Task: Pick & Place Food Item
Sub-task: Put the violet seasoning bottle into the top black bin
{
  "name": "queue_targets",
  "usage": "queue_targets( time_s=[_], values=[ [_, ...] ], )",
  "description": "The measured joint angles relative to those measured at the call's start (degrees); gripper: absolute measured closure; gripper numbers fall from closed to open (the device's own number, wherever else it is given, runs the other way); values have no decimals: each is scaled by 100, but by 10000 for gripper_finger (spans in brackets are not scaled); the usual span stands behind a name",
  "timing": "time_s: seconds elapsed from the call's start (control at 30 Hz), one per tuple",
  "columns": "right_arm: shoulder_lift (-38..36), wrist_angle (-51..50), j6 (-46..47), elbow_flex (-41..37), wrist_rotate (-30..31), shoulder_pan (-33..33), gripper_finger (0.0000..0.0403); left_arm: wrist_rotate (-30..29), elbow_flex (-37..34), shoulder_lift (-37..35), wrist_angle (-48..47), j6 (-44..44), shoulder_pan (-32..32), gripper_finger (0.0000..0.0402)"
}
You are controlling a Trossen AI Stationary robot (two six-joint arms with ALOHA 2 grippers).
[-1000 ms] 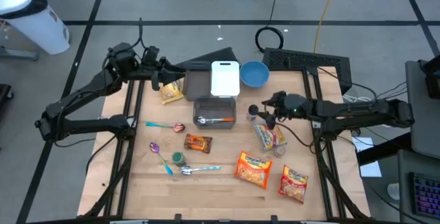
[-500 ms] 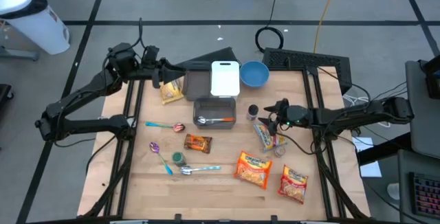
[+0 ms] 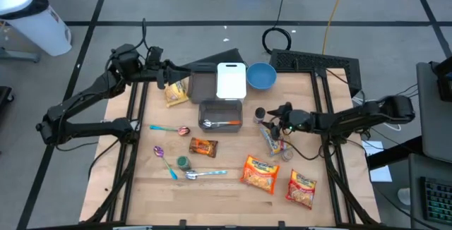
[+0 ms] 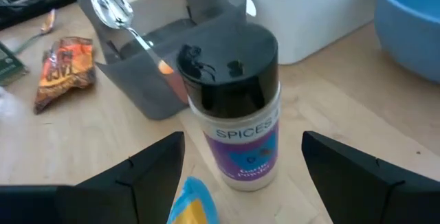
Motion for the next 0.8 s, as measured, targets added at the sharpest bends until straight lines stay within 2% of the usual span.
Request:
queue_targets(
  time_s=[0.5,0.8],
  values=[
    [1491,1620,102,46,5,-5,122,-17,0,0,0,-7,-2,192],
    [2218,1804,9,463,-10,-284,122,-17,0,0,-2,5,-2,192]
  ],
)
